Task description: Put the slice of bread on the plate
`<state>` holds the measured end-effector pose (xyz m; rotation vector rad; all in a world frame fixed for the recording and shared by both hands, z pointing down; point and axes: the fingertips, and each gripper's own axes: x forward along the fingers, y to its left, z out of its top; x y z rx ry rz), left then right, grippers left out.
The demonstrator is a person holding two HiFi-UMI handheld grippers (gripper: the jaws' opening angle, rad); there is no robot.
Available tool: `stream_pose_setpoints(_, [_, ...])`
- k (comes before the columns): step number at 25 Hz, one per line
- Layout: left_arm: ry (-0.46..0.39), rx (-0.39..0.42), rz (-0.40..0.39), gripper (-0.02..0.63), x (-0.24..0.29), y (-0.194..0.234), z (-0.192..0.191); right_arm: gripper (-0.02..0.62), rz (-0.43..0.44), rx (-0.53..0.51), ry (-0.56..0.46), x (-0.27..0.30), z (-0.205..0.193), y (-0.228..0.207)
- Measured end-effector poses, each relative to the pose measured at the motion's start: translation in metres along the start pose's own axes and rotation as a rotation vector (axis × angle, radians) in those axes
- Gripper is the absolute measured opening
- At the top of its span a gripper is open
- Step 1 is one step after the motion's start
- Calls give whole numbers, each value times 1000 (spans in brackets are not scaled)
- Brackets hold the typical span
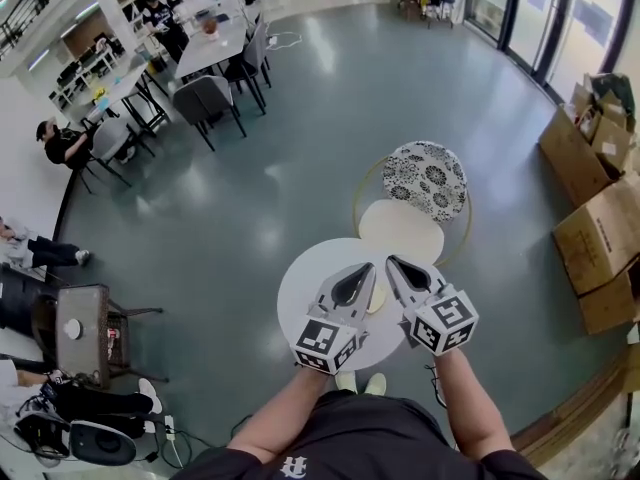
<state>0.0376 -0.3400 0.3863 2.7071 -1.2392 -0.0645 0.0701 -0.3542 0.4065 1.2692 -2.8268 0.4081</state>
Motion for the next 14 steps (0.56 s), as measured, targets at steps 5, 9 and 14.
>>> stream_pose_setpoints(5, [-25, 18, -2, 8, -7, -7, 16, 6, -7, -27, -37, -12, 17, 10])
stream_pose_setpoints(9, [-40, 32, -8, 8, -14, -16, 25, 6, -8, -41, -58, -22, 24, 19])
stream_pose_setpoints(14, [-50, 43, -18, 8, -22, -23, 31, 6, -12, -48, -69, -29, 29, 28])
